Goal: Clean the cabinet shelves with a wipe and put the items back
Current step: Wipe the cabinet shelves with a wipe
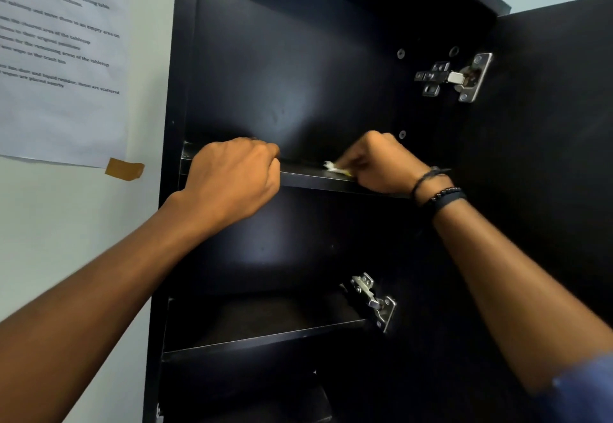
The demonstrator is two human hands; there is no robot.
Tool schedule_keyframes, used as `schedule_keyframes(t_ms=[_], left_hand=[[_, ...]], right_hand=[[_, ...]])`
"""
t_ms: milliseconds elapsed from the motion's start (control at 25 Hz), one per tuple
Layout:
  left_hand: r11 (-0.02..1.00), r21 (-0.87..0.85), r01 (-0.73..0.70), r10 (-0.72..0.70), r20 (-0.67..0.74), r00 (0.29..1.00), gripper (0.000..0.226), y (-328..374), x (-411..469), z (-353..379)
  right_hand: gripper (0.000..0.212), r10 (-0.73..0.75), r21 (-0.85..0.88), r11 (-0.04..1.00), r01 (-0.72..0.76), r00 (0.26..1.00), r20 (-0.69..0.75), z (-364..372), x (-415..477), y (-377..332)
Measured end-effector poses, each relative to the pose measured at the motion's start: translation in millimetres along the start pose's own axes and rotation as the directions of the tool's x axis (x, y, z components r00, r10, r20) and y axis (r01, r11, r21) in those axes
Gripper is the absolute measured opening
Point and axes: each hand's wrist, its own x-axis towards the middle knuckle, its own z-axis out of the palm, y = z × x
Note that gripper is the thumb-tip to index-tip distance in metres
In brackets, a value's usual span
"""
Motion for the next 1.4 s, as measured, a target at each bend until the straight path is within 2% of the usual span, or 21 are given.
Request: schedule_keyframes(t_ms=[80,160,200,240,320,360,440,520,600,640,720,760,800,880,960,1040,1080,1160,1240,1320,1400], left_hand=[[1.0,0.002,-0.005,0.005,-0.02,1.0,0.033,0,-1,0],[1.0,-0.002,-0.02,0.019,-0.041,0.999,0.037,-1,-2,1],[1.0,-0.002,-0.024,0.024,-0.045,0.999,0.041,0,-2,1],[1.0,0.001,-0.024,0.024,-0.044,0.999,0.044,0,-2,1],[1.0,0.004,-0.021,0.021,-0.028,0.999,0.046,2,-2,2],[1.0,0.005,-0.016,0.016,-0.022,1.0,0.044,1,-1,3],[1.0,0.005,0.0,0.0,-0.005,1.0,0.037,0,1,3],[1.0,0.006,0.006,-0.006,-0.002,1.0,0.035,0,0,2],[1.0,0.012,-0.005,0.005,-0.025,1.0,0.042,1,-1,1],[1.0,0.015,-0.014,0.014,-0.031,0.999,0.045,3,-2,0],[1.0,0.01,-0.025,0.025,-0.023,0.999,0.047,3,-1,1],[1.0,0.008,-0.022,0.022,-0.013,1.0,0.047,2,-1,1],[1.0,0.011,-0.015,0.015,-0.002,1.0,0.047,1,-1,1],[1.0,0.018,0.0,0.0,0.002,1.0,0.044,-1,-1,1],[1.0,0.013,0.011,-0.011,0.001,1.0,0.041,0,-1,0],[1.0,0.008,0.006,-0.006,-0.007,1.0,0.041,2,-2,-2],[1.0,0.005,-0.001,0.001,-0.014,1.0,0.039,3,-1,-3],[1.0,0.0,-0.008,0.008,-0.016,1.0,0.034,3,-2,-3],[1.0,-0.001,0.004,-0.004,-0.004,1.0,0.032,1,-3,-1],[1.0,0.007,0.023,-0.024,0.028,0.999,0.032,1,-3,-3],[0.998,-0.056,0.016,-0.013,0.051,0.999,0.032,1,-1,-10]], right_hand=[[0.03,-0.118,0.116,0.986,0.119,0.993,-0.013,-3,-8,-19],[0.024,-0.16,0.018,0.987,0.159,0.987,0.026,-15,-18,-10],[0.023,-0.093,-0.087,0.991,0.098,0.994,0.06,-21,-20,5],[0.025,0.047,-0.193,0.981,-0.03,0.995,0.084,-25,-20,22],[0.03,0.291,-0.325,0.911,-0.253,0.954,0.074,-22,-17,40],[0.032,0.285,-0.318,0.914,-0.253,0.957,0.056,-13,-10,37],[0.035,0.089,-0.181,0.98,-0.078,0.995,0.053,3,2,17],[0.034,-0.124,0.007,0.992,0.124,0.99,0.071,2,-2,-6],[0.031,-0.198,0.11,0.977,0.184,0.972,0.129,-11,-12,-7],[0.031,-0.16,0.057,0.987,0.153,0.972,0.173,-17,-14,5],[0.035,0.069,-0.172,0.985,-0.028,0.97,0.235,-24,-10,32],[0.038,0.166,-0.254,0.961,-0.111,0.963,0.21,-21,-7,40],[0.04,0.18,-0.262,0.956,-0.131,0.969,0.172,-15,-4,39],[0.041,0.01,-0.127,0.992,0.004,0.994,0.109,-1,1,15],[0.035,-0.19,0.048,0.981,0.187,0.979,0.078,1,-8,-13],[0.028,-0.256,0.067,0.966,0.25,0.962,0.094,-13,-15,-10],[0.027,-0.206,-0.007,0.978,0.209,0.969,0.138,-20,-15,5],[0.031,0.049,-0.266,0.964,0.013,0.973,0.226,-28,-11,36],[0.03,0.211,-0.366,0.923,-0.12,0.953,0.219,-21,1,50],[0.023,0.21,-0.342,0.931,-0.131,0.956,0.206,-9,11,43],[0.025,0.186,-0.334,0.937,-0.101,0.955,0.231,-6,12,41]])
